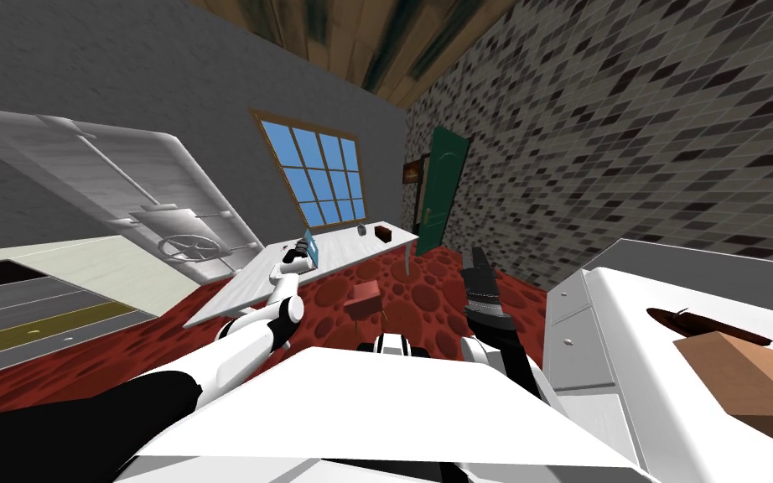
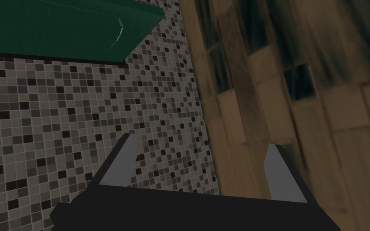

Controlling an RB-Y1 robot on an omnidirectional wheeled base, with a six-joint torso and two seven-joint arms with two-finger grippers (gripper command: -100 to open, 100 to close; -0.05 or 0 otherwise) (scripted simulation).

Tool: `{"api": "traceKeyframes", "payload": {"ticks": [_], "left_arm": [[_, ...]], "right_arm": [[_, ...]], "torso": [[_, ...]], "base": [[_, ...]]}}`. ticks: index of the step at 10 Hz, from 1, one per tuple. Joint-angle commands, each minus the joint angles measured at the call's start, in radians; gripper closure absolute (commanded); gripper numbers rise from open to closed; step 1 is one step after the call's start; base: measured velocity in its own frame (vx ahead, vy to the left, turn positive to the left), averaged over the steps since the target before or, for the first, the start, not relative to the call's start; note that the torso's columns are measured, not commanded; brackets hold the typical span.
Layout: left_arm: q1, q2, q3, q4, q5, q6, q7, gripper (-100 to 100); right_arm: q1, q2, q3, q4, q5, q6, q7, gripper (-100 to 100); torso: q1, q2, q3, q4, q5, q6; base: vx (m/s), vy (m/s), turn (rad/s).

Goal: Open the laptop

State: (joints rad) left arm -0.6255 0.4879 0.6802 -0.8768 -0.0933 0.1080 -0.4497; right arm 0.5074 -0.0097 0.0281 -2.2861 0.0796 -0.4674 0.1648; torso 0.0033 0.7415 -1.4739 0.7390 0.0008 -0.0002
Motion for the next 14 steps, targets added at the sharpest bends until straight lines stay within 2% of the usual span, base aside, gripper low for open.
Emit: {"api": "traceKeyframes", "payload": {"ticks": [1, 2, 4, 5, 7, 8, 9, 10, 11, 12, 13, 14], "left_arm": [[0.000, 0.000, 0.000, 0.000, 0.000, 0.000, 0.000, 100], [-0.008, -0.015, 0.014, 0.002, 0.028, -0.008, 0.028, 100], [-0.016, -0.031, 0.027, 0.003, 0.055, -0.015, 0.056, 100], [-0.024, -0.046, 0.040, 0.005, 0.083, -0.023, 0.084, 100], [-0.032, -0.061, 0.053, 0.006, 0.110, -0.030, 0.112, 100], [-0.040, -0.076, 0.067, 0.007, 0.138, -0.038, 0.140, 100], [-0.042, -0.070, 0.058, 0.001, 0.120, -0.035, 0.120, 100], [0.007, -0.039, 0.009, -0.047, 0.173, -0.051, 0.173, 100], [0.027, -0.039, 0.007, -0.047, 0.193, -0.051, 0.173, 100], [0.028, -0.039, 0.007, -0.047, 0.200, -0.051, 0.173, 100], [0.074, -0.008, -0.036, -0.093, 0.239, -0.064, 0.219, 100], [0.099, -0.008, -0.046, -0.093, 0.266, -0.064, 0.221, 100]], "right_arm": [[0.000, 0.000, 0.000, 0.000, 0.000, 0.000, 0.000, 0], [0.000, 0.000, 0.000, 0.000, 0.000, 0.000, 0.000, 0], [0.000, 0.000, 0.000, 0.000, 0.000, 0.000, 0.000, 0], [0.000, 0.000, 0.000, 0.000, 0.000, 0.000, 0.000, 0], [0.000, 0.000, 0.000, 0.000, 0.000, 0.000, 0.000, 0], [0.000, 0.000, 0.000, 0.000, 0.000, 0.000, 0.000, 0], [0.000, 0.000, 0.000, 0.000, 0.000, 0.000, 0.000, 0], [0.000, 0.000, 0.000, 0.000, 0.000, 0.000, 0.000, 0], [0.000, 0.000, 0.000, 0.000, 0.000, 0.000, 0.000, 0], [0.000, 0.000, 0.000, 0.000, 0.000, 0.000, 0.000, 0], [0.000, 0.000, 0.000, 0.000, 0.000, 0.000, 0.000, 0], [0.000, 0.000, 0.000, 0.000, 0.000, 0.000, 0.000, 0]], "torso": [[0.000, 0.000, 0.000, 0.000, 0.000, 0.000], [-0.001, -0.002, -0.001, 0.000, 0.000, 0.001], [0.003, 0.000, 0.000, 0.000, 0.002, -0.002], [0.003, -0.002, -0.001, -0.001, 0.002, -0.004], [0.005, -0.002, -0.001, -0.003, 0.004, -0.006], [0.004, -0.004, -0.002, -0.004, 0.004, -0.006], [0.005, -0.005, -0.003, -0.004, 0.004, -0.005], [0.000, -0.008, -0.005, -0.004, 0.003, -0.001], [-0.004, -0.012, -0.007, -0.004, 0.000, -0.002], [-0.004, -0.012, -0.008, -0.004, 0.000, 0.002], [-0.004, -0.009, -0.006, -0.004, 0.000, 0.005], [-0.006, -0.008, -0.005, -0.002, -0.002, 0.002]], "base": [[0.000, 0.000, 0.000], [-0.034, 0.065, 0.021], [-0.067, 0.099, 0.001], [-0.100, 0.130, 0.023], [-0.077, 0.115, 0.011], [-0.076, 0.129, 0.041], [-0.037, 0.058, 0.010], [0.063, -0.002, 0.209], [0.107, -0.007, 0.124], [0.064, -0.002, 0.006], [0.110, -0.034, 0.137], [0.113, -0.031, 0.089]]}}
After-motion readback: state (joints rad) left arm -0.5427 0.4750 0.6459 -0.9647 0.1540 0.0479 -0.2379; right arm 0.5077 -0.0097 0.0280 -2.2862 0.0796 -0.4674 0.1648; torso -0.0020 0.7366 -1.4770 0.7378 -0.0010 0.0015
